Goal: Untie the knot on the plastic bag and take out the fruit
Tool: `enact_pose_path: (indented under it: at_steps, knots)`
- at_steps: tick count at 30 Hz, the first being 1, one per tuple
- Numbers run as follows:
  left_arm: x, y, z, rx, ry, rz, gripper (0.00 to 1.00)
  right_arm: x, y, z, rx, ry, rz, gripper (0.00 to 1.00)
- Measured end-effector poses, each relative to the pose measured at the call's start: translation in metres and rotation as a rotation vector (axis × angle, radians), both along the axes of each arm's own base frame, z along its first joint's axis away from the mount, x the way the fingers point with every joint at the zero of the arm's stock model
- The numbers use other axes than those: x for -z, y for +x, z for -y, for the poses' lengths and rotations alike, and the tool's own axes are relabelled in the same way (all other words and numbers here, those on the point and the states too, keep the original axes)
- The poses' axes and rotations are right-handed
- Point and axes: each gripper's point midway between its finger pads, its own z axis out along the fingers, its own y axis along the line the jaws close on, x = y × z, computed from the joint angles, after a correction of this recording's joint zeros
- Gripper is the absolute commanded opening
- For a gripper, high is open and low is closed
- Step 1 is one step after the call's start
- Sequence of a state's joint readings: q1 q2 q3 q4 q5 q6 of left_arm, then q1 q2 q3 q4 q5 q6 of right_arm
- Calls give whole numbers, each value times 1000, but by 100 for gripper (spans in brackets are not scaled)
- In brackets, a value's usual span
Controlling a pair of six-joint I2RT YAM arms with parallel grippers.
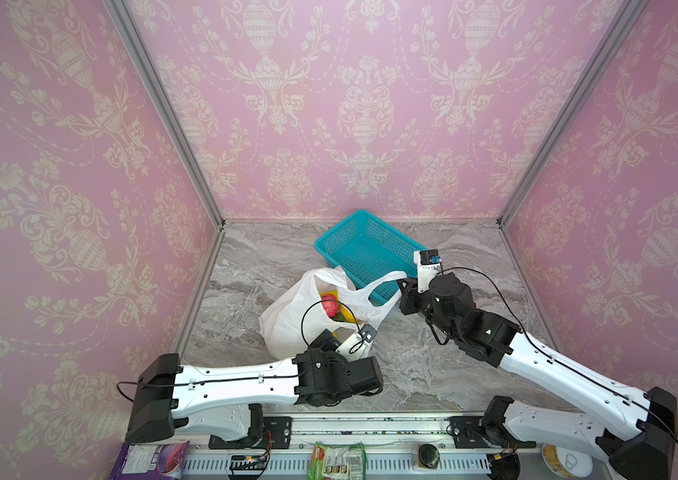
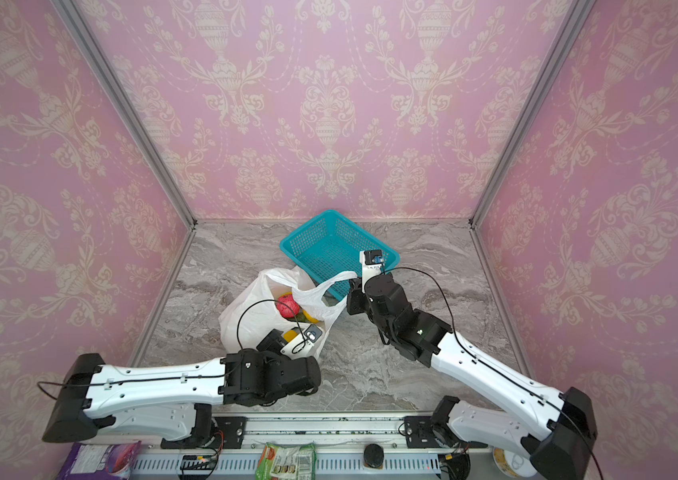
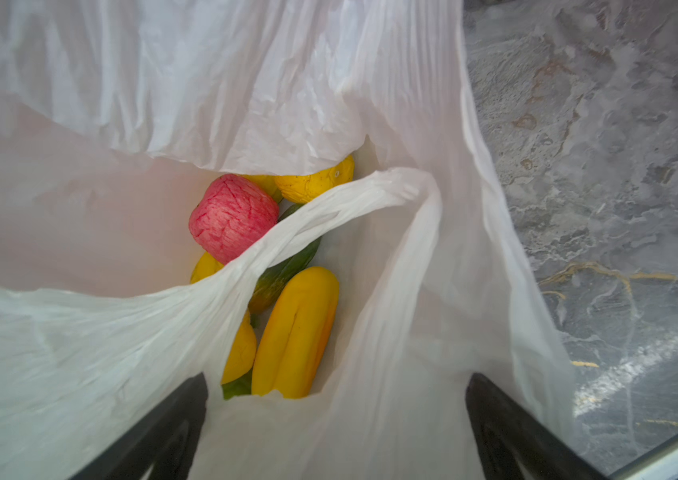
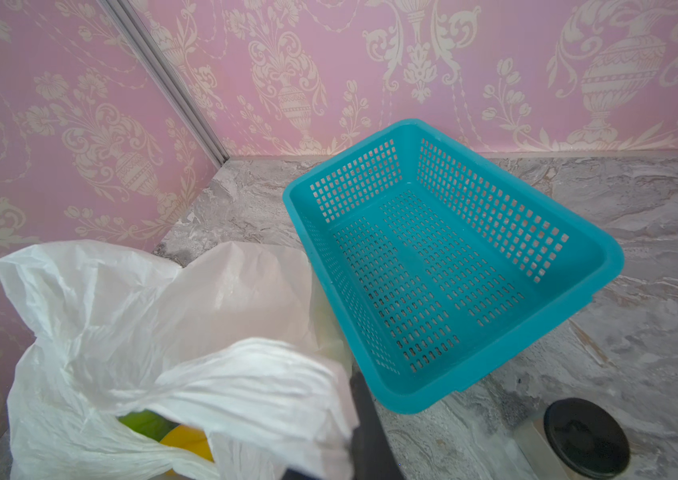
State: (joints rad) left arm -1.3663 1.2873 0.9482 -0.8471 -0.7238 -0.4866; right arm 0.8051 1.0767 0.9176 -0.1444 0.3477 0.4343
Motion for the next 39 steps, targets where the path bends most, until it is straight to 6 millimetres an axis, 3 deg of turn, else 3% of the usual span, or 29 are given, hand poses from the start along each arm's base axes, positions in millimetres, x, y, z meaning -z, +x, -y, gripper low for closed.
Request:
enact_pose_path:
  at_steps: [2,3,5,7,11,15,18,22,26,29,32,35,39]
  knots:
    - [-1,5,-2,-26,31,29,97,1,0,-1,-1,2,-3,10]
    - [-2,7,-3,-36,37,42,89,0,0,-1,-2,4,-3,10]
    - [-9,14,-4,-68,38,82,44,0,0,-1,-1,6,-5,11]
    - [-17,22,-6,-97,30,122,17,0,0,-1,0,9,-6,12]
    - [-40,31,-7,-125,-11,204,3,5,-2,4,19,10,-14,31]
    - [-81,35,-12,-132,-178,275,0,23,-5,22,81,-37,-47,71]
    - [-121,41,-33,-173,-344,329,0,27,-9,37,128,-72,-58,84]
    - [-162,50,-66,-243,-489,409,0,9,-21,54,139,-80,-19,99]
    - [-176,61,-81,-276,-480,457,0,-46,-39,54,61,-22,85,100]
    - [-183,74,-82,-292,-417,477,0,-97,-56,43,-46,73,177,90]
    - [-192,93,-88,-333,-357,498,0,-128,-67,30,-130,143,236,85]
    - [-207,113,-106,-404,-314,524,0,-133,-62,13,-172,150,230,83]
    - [-245,136,-131,-497,-290,585,0,-108,-46,-13,-200,99,164,82]
